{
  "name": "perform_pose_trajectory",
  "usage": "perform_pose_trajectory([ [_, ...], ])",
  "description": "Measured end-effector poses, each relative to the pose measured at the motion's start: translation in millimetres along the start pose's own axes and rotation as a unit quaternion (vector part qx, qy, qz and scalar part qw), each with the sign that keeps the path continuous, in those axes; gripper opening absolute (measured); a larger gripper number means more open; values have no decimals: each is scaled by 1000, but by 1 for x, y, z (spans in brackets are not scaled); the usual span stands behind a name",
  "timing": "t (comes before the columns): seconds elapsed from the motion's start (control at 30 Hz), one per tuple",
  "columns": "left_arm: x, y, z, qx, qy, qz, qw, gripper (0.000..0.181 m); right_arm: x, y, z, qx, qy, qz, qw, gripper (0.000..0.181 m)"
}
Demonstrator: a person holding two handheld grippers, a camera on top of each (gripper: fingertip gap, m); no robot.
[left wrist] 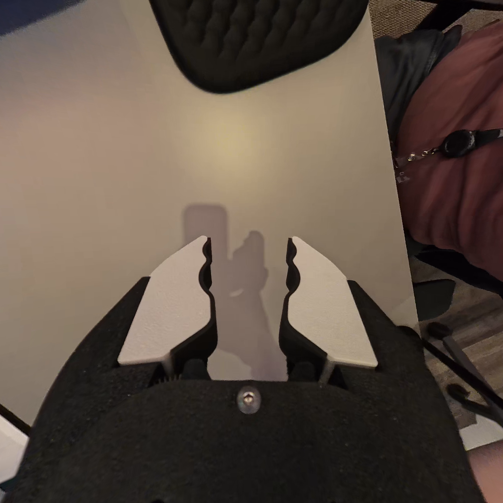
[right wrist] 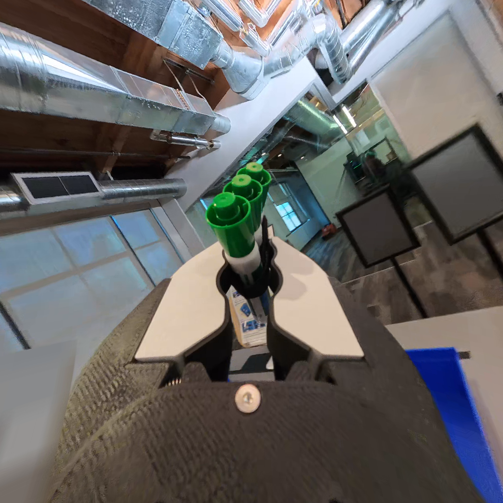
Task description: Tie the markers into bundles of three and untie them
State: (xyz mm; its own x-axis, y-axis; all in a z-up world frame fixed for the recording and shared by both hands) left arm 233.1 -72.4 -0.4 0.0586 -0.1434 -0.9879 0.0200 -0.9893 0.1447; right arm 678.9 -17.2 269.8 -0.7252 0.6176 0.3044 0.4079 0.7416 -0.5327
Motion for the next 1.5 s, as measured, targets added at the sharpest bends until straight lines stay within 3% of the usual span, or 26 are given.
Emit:
perform_pose_trajectory([
  [0.07, 1, -3, -15, 19, 0, 2, 1000, 53, -13, -26, -29, -32, 2, 18, 999, 26],
  [0.17, 1, -5, -35, 40, 4, 8, 999, 53, -31, -47, -47, -49, 6, 31, 998, 26],
  [0.4, -1, 3, -51, 62, -1, 9, 998, 53, -49, -28, -28, -25, -17, 27, 999, 26],
  [0.7, -6, 13, -31, 37, -8, 2, 999, 52, -25, 8, -3, 8, -52, 14, 999, 26],
  [0.83, -4, 14, -14, 10, -13, 2, 1000, 52, 5, 39, 35, 43, -94, 21, 994, 26],
  [1.03, -7, 21, 16, -32, -15, -3, 999, 52, 66, 97, 120, 97, -153, 25, 983, 26],
  [1.17, -9, 27, 35, -56, -23, -4, 998, 52, 90, 132, 162, 144, -157, 19, 977, 26],
  [1.5, -1, 37, 57, -91, -24, 10, 996, 52, 136, 209, 255, 215, -140, 96, 962, 26],
])
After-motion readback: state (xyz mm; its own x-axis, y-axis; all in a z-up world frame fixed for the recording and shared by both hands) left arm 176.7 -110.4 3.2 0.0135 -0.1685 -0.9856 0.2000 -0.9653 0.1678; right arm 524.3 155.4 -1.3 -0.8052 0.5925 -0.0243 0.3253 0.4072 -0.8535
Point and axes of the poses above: each gripper's, where its closed fingertips meet, x out along the fingers, z out of its underside, y = z × x across the jaws, the point moved 8 cm from there along -x, back along the fingers, and after that the axes turned 11 degrees about -y, right-handed, at the moved point
